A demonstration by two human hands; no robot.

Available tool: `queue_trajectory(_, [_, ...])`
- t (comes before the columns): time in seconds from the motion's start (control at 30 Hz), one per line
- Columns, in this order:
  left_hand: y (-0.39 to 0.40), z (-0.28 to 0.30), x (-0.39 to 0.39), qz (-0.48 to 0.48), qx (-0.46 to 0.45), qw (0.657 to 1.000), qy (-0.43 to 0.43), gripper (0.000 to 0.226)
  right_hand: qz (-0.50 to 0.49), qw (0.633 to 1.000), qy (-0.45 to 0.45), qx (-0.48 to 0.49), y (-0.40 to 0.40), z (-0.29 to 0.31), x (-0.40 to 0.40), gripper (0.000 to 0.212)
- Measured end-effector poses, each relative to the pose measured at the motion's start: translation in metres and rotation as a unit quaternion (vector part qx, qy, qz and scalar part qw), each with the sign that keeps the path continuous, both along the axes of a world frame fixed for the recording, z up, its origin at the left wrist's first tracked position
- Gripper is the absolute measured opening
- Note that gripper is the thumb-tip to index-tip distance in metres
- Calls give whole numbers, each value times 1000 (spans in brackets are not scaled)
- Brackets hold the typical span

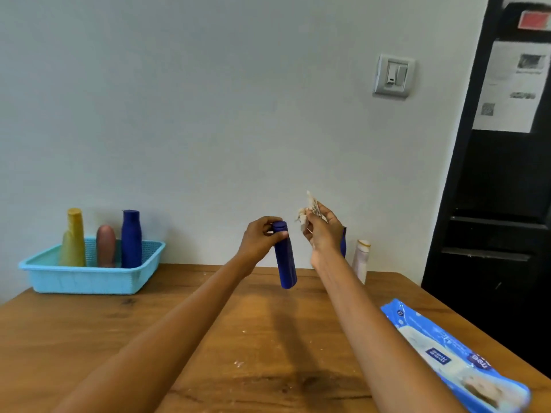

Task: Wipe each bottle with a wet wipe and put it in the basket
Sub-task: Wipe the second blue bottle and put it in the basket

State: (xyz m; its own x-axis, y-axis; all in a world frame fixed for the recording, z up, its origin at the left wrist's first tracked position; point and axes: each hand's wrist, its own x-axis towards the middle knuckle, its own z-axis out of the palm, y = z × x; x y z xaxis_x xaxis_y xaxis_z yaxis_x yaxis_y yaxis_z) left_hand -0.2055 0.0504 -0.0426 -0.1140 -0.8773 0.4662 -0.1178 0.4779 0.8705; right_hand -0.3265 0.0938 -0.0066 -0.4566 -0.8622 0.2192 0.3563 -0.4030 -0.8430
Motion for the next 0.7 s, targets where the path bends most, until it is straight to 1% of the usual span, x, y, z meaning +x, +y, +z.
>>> queue_trajectory(0.07, [22,2,25,-16,-3,1000,0,33,15,1000,-11,0,18,-2,19,20])
queue_trajectory(0.27, [75,9,88,-1,-2,1000,7,33,22,999,48,11,61,-16,77,20])
queue_trajectory(0.37, [92,14,109,5,-15,1000,-2,32,-3,994,111,-1,71,-13,97,23])
queue_trajectory(0.47, [99,19,126,10,-21,999,22,34,-29,985,172,-17,73,-6,110,22])
queue_trajectory(0.57, [102,25,138,20,-25,998,62,35,-22,973,228,-34,76,0,122,24])
queue_trajectory(0.7, [101,27,143,7,-14,993,114,29,9,939,339,-54,79,6,136,29])
